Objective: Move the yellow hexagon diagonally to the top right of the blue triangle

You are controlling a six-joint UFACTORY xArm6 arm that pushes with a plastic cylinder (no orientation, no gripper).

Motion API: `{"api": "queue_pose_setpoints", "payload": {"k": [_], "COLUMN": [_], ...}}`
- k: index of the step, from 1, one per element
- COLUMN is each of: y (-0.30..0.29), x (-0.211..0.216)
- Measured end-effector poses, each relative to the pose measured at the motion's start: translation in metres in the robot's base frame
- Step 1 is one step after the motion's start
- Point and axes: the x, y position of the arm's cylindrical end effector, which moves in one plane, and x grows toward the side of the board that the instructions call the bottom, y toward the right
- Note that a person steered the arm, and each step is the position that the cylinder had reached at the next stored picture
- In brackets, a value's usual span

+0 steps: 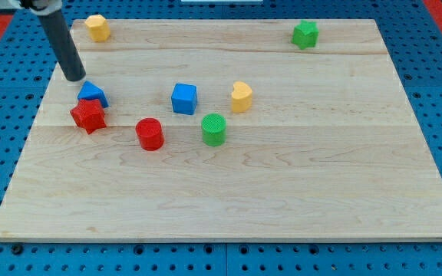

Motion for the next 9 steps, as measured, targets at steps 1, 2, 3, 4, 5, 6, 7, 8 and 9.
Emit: {"api": "queue_pose_setpoints", "payload": {"k": [1,2,3,4,5,6,7,8,9], "y": [-0.015,-0.021,0.028,0.073,0.079,0.086,0.107,0.133,0.139], "x": [-0.059,-0.106,-0.134,-0.099,-0.051,-0.074,-0.115,-0.093,-0.050]}}
